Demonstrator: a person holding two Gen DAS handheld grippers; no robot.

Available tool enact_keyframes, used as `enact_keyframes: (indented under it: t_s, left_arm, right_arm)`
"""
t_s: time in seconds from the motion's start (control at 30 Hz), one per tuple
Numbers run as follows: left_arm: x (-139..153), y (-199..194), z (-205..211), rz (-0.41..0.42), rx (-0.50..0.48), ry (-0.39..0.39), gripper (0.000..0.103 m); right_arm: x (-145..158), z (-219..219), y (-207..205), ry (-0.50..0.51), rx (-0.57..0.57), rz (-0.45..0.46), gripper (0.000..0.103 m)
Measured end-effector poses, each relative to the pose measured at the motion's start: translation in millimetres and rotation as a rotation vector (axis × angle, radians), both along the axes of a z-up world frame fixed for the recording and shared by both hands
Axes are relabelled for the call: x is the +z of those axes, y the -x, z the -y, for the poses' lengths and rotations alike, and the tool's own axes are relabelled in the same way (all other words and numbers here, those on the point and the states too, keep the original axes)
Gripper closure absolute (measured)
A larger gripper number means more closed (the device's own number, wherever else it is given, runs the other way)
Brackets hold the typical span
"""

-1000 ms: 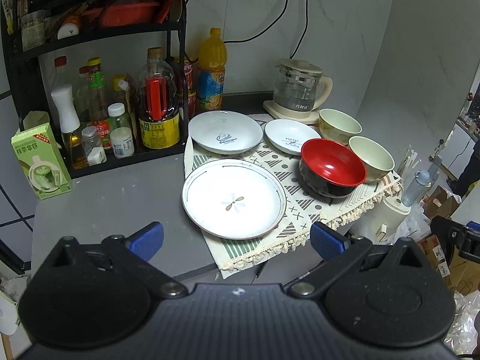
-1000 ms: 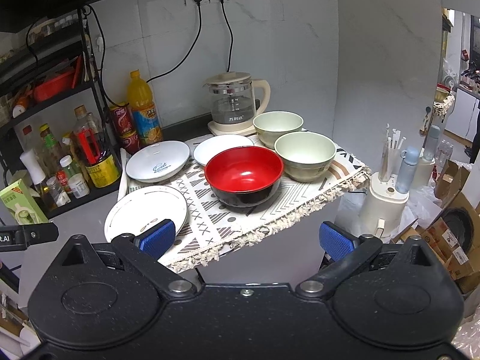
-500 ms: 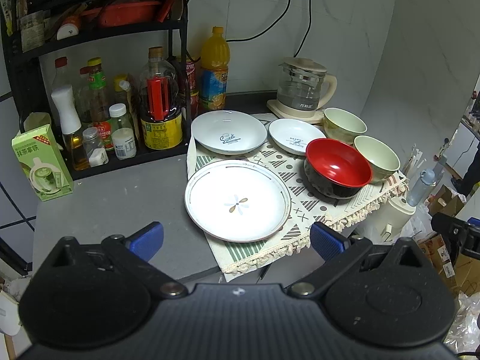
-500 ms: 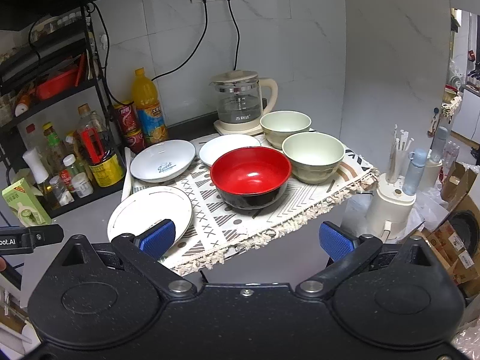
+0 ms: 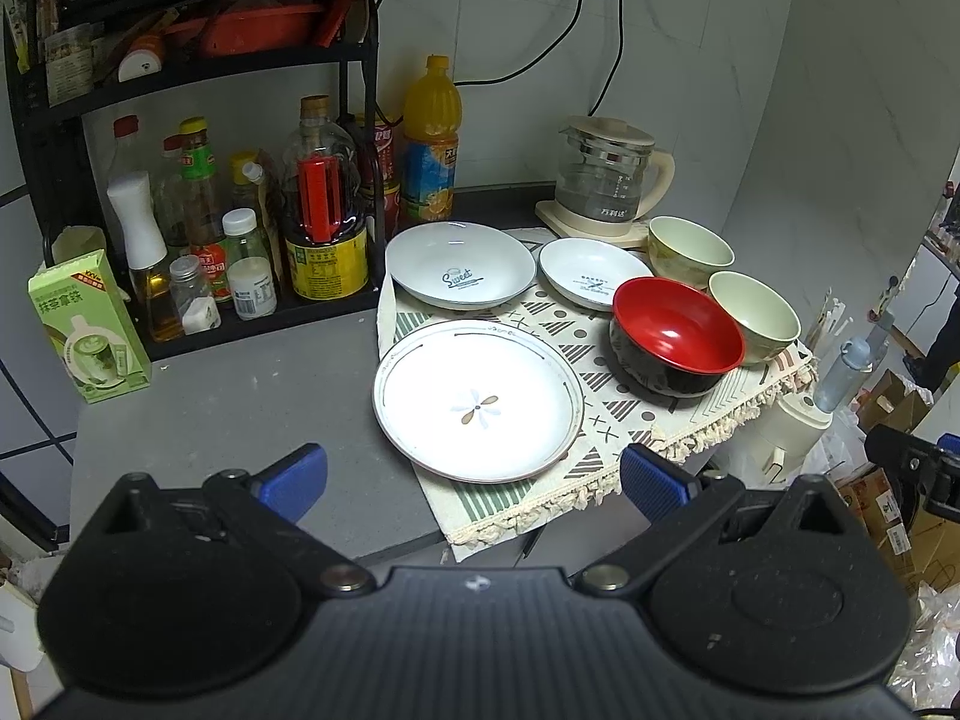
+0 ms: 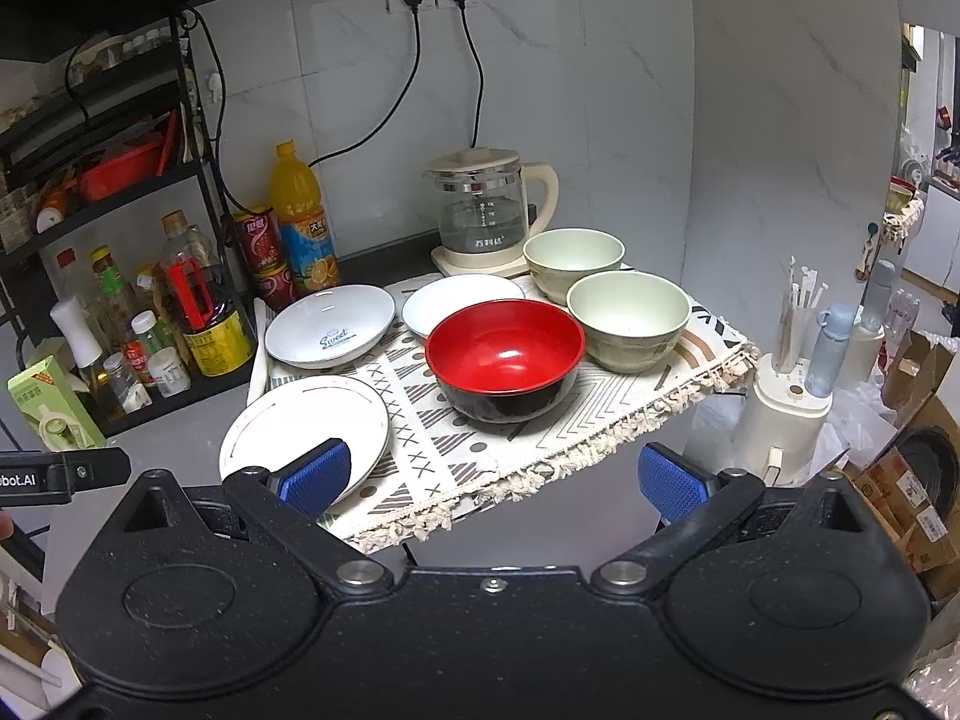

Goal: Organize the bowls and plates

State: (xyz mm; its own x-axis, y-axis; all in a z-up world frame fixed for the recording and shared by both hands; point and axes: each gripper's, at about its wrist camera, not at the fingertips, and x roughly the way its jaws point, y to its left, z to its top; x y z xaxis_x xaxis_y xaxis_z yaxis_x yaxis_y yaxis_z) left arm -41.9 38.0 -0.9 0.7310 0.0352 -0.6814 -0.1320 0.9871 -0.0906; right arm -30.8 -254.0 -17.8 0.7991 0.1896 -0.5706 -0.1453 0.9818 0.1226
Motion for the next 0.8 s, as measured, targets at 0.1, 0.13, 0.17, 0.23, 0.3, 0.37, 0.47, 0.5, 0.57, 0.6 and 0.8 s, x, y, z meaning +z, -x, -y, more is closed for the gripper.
enact_keyframes:
  t_s: [0.1, 0.13, 0.17, 0.23, 0.3, 0.37, 0.47, 0.5, 0.57, 0.6, 0.8]
  left_arm:
    - [0, 3, 0, 0.003, -0.006, -0.001, 0.0]
    - [1, 3, 0, 0.005, -0.009, -0.001, 0.0]
    - [2, 5, -1, 0.008, -0.009, -0.001, 0.0]
    - [3, 9, -1, 0.013, -0.008, 0.002, 0.0]
    - [2, 11, -2, 0.011, -0.007, 0.006, 0.0]
    - [2, 12, -2, 0.009, -0.009, 0.005, 0.0]
    - [2, 12, -3, 0.01, -0.005, 0.007, 0.0]
    - [2, 11, -3, 0.008, -0.002, 0.008, 0.0]
    - [1, 10, -4, 0.006, 0.004, 0.009, 0.0]
    - [1, 9, -4, 0.005, 0.004, 0.01, 0.0]
    - [-3, -2, -1, -0.012, 0.006, -0.001, 0.0]
  right_arm:
    - [1, -1, 2, -0.003, 0.002, 0.003, 0.0]
    - [1, -1, 2, -0.004, 0.003, 0.001, 0.0]
    - [1, -1, 3, -0.004, 0.003, -0.003, 0.0]
    - [2, -3, 4, -0.002, 0.005, -0.008, 0.0]
    - [3, -5, 6, 0.0, 0.011, -0.002, 0.0]
    - [2, -6, 7, 0.006, 0.014, -0.003, 0.0]
    - [1, -7, 5, 0.006, 0.018, -0.01, 0.0]
    - [1, -7, 5, 0.007, 0.019, -0.012, 0.0]
    - [0, -7, 2, 0.008, 0.02, -0.017, 0.0]
    - [-1, -7, 1, 0.005, 0.02, -0.019, 0.0]
    - [-6, -4, -10, -0.008, 0.027, -0.024, 0.0]
